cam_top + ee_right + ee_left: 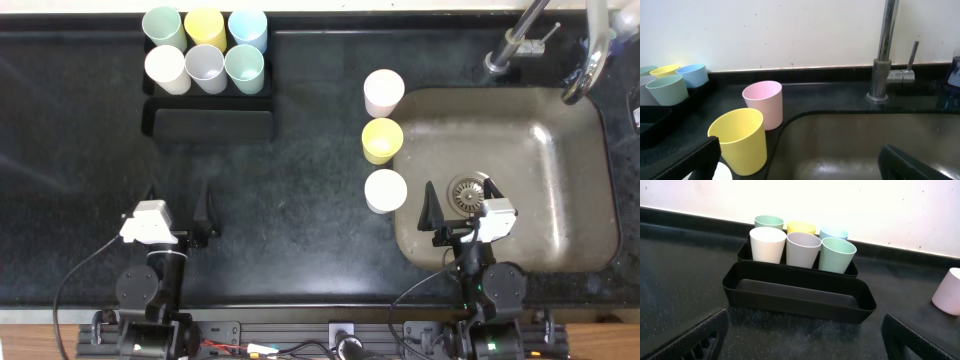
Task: Store Cups
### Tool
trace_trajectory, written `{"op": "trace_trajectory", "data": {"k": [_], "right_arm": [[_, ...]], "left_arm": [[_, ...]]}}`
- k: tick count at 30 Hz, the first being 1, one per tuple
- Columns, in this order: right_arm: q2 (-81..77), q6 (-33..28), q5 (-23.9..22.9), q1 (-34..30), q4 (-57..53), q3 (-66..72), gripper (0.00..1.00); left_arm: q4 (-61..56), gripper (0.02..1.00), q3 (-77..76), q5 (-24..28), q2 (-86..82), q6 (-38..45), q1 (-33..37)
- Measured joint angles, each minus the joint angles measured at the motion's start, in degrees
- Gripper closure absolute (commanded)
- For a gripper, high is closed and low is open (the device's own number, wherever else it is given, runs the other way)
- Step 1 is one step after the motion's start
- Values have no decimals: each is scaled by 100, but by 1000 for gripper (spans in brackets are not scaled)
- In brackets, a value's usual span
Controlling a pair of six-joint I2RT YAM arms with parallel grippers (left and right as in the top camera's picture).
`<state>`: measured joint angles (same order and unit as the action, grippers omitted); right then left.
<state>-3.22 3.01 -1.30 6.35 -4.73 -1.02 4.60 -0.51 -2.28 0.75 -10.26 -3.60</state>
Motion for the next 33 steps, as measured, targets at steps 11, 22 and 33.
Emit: {"op": "trace_trajectory", "data": {"k": [11, 22, 33], "right_arm": [[0, 0, 0, 0, 2, 0, 3], [0, 0, 0, 0, 0, 0, 3], [0, -2, -2, 0, 0, 0, 3]], "left_arm": [[0, 18, 0, 0, 0, 0, 0], [2, 18, 0, 0, 0, -22, 0], [1226, 18, -2990, 896, 3281, -1091, 0]]}}
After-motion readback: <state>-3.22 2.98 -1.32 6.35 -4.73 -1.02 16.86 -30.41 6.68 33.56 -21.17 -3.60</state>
